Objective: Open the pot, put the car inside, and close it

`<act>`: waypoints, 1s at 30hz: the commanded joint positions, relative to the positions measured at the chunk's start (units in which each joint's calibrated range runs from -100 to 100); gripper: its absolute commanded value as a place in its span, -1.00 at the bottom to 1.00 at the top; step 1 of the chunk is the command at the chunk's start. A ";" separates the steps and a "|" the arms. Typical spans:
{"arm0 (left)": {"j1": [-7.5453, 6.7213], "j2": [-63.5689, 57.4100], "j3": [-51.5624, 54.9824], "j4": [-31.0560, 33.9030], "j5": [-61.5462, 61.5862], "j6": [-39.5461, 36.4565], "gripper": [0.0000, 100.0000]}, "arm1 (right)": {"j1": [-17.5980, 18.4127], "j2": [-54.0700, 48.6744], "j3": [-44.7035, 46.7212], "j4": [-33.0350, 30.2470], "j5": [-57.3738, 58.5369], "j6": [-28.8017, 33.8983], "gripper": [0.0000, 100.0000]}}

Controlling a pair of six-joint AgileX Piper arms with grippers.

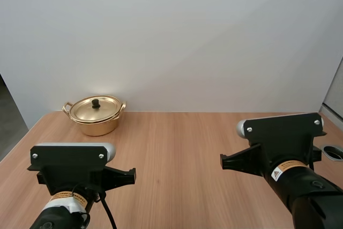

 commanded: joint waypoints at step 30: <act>0.04 0.00 0.00 -0.05 -0.17 -0.03 -1.00 | 0.83 -8.62 11.47 2.56 -3.37 0.35 -1.00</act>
